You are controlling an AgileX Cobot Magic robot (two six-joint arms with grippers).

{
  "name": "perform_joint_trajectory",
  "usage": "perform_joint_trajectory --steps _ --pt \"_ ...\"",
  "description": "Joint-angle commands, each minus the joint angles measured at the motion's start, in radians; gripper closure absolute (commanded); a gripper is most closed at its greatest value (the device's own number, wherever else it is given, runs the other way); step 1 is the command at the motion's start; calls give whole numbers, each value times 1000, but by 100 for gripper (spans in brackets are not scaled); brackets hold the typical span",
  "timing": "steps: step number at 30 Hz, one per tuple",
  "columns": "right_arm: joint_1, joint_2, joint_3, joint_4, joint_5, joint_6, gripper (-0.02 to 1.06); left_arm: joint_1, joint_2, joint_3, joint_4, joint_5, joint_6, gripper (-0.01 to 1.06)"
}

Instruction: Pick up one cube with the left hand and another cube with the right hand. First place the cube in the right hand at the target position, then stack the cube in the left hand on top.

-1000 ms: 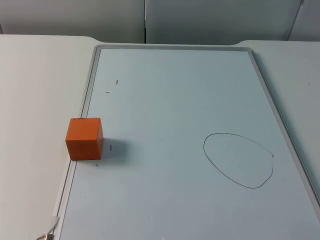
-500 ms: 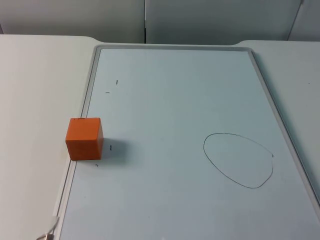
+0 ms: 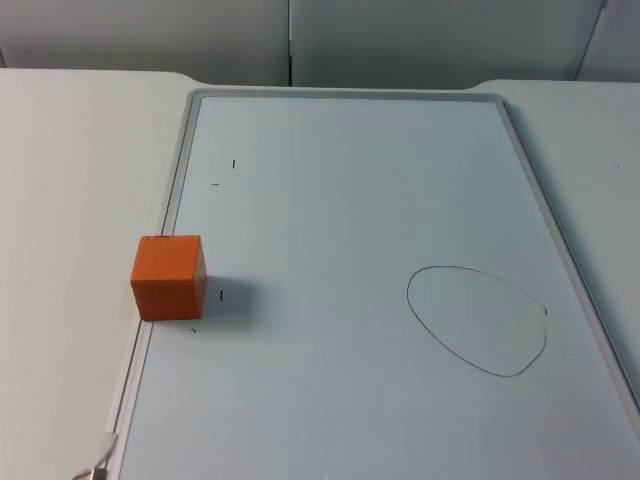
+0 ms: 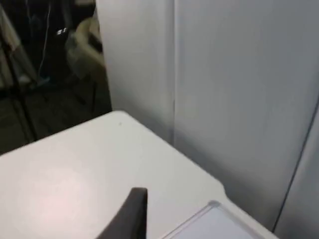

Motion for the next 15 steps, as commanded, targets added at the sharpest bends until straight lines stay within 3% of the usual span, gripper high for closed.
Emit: perform_joint_trajectory --steps 1,4,15 --pt "112 117 -84 -167 34 76 6 -3 -7 -1 -13 -4 -7 105" --pt "268 287 -147 -317 46 150 6 -3 -7 -1 -12 -2 -7 105" --pt "527 647 -149 -492 6 148 6 -3 -7 -1 -15 -2 -7 105"
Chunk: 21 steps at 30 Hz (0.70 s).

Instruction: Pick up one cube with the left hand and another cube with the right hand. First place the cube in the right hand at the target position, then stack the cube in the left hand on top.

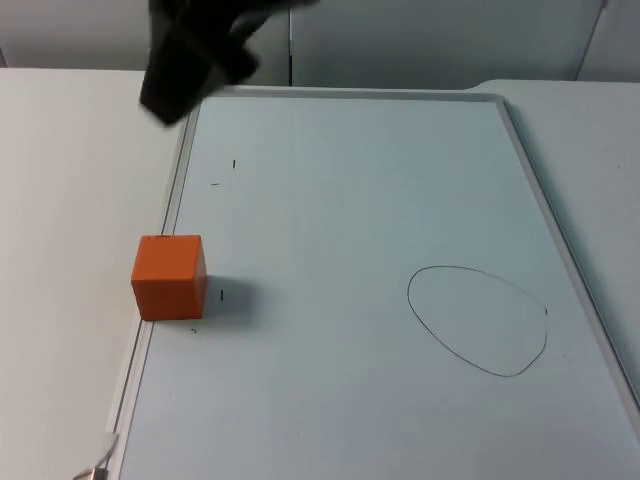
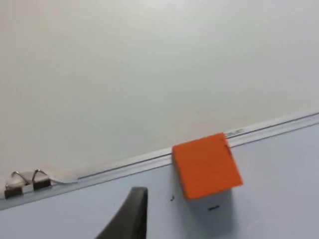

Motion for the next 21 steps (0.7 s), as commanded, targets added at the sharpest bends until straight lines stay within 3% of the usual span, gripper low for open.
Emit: perform_joint_trajectory --steps 1,7,21 --pt "44 50 -7 -30 -39 -16 6 -3 -7 -1 -8 -6 -7 105" --pt "78 154 -7 -84 -115 -23 6 -3 -7 -1 -8 -6 -7 105" --pt "69 292 -54 -89 -139 -25 6 -3 -7 -1 -6 -6 -7 105"
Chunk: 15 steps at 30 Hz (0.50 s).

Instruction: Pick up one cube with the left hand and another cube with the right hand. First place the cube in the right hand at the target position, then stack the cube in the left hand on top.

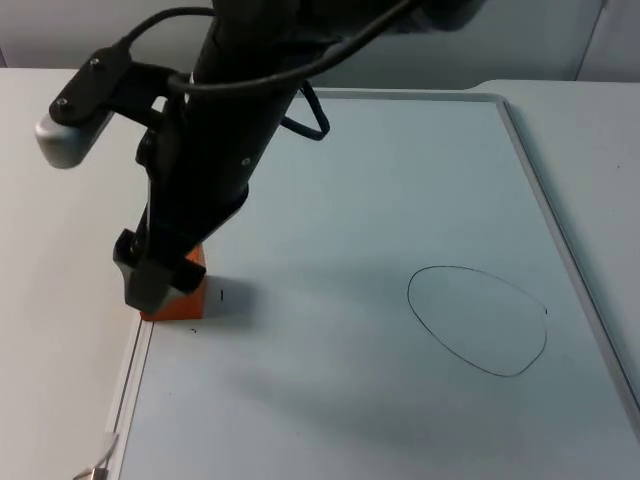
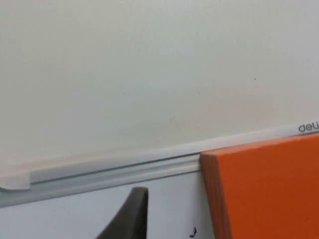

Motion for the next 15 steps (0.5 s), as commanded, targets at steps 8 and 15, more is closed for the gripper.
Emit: perform_joint_trajectory --steps 8,15 --pt "-5 67 -66 2 -35 -8 6 -3 -7 -1 -5 -8 -7 105" --pt "-5 101 -66 4 -45 -25 6 -3 -7 -1 -5 -8 -7 105"
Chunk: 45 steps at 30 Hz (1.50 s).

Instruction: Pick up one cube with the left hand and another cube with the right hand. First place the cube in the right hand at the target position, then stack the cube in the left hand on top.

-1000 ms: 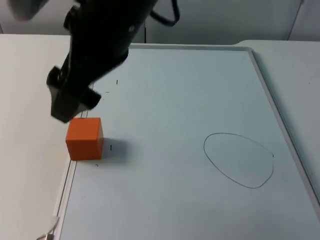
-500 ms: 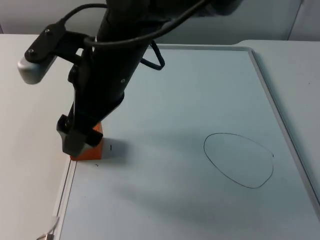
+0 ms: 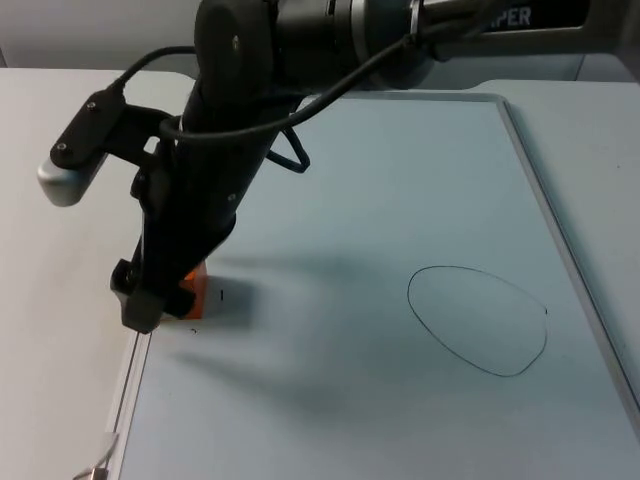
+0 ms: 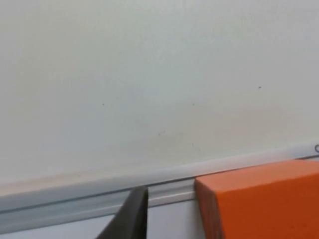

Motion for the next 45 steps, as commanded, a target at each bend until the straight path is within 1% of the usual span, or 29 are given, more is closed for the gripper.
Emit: perform_joint_trajectory --steps 1,3,6,7,10,11,12,13,15,17,18,19,20,22,23,24,26,27,28,29,31,33,34,36,38,39,41,42,45 --pt "-5 8 -8 4 -8 -13 6 -3 -7 -1 -5 -10 -7 105" --pt "-5 13 -8 4 -8 -15 6 -3 -7 -1 -5 -10 -7 105" --pt "-5 20 -8 4 -13 -15 14 -3 -7 -1 -5 -10 -7 105" --pt "-5 20 -8 4 -13 -15 14 -3 -7 -1 -5 -10 -7 105" --pt "-5 20 -8 4 -13 -15 24 -3 -7 -1 -5 -10 -7 105" --pt "-5 20 -8 3 -15 -15 29 -3 -7 -1 -3 -10 -7 105" --pt "-5 20 -8 -3 -27 -5 37 -3 -7 -1 -3 -10 -7 105" --pt "-5 20 -8 -3 -27 -5 37 -3 -7 -1 -3 -10 -7 105" --pt "-5 18 -8 -3 -49 37 58 -3 -7 -1 -3 -10 -7 105" --pt "-5 8 -8 -3 -57 48 80 -3 -7 -1 -3 -10 -7 105" --pt "-5 8 -8 -3 -57 48 80 -3 -7 -1 -3 -10 -7 105" --pt "-5 -6 -8 -3 -43 48 100 -3 -7 -1 -3 -10 -7 105" --pt "-5 -20 -10 -4 -24 53 105 -3 -7 -1 -3 -10 -7 105" --pt "-5 -53 -26 -21 26 61 105 -3 -7 -1 -3 -10 -7 105" --pt "-5 -73 -43 -49 85 73 105 -3 -7 -1 -3 -10 -7 105" --pt "-5 -73 -43 -49 85 73 105 -3 -7 -1 -3 -10 -7 105" --pt "-5 -144 -88 -126 199 102 105 -3 -7 -1 -3 -10 -7 105" --pt "-8 -185 -98 -151 218 132 105 -3 -7 -1 -3 -10 -7 105" --pt "-12 -227 -98 -173 221 175 105 -3 -7 -1 -3 -10 -7 105" --pt "-12 -227 -98 -173 221 175 105 -3 -7 -1 -3 -10 -7 105" --pt "-24 -343 -98 -197 243 214 105 -3 -7 -1 -3 -10 -7 105" --pt "-37 -436 -98 -197 274 240 105 -3 -7 -1 -3 -10 -7 105" --pt "-37 -436 -98 -197 274 240 105 -3 -7 -1 -3 -10 -7 105" --pt "-48 -543 -98 -204 299 269 105 -3 -7 -1 -3 -10 -7 105" --pt "-61 -632 -98 -217 329 316 105 -3 -7 -1 -3 -10 -7 105" --pt "-61 -632 -98 -217 329 316 105 -3 -7 -1 -3 -10 -7 105" --pt "-88 -710 -98 -217 384 380 105 -3 -7 -1 -3 -10 -7 105" --pt "-116 -751 -98 -214 438 421 105 -3 -7 -1 -3 -10 -7 105" --pt "-144 -791 -83 -214 442 461 105 -3 -7 -1 -3 -10 -7 105"
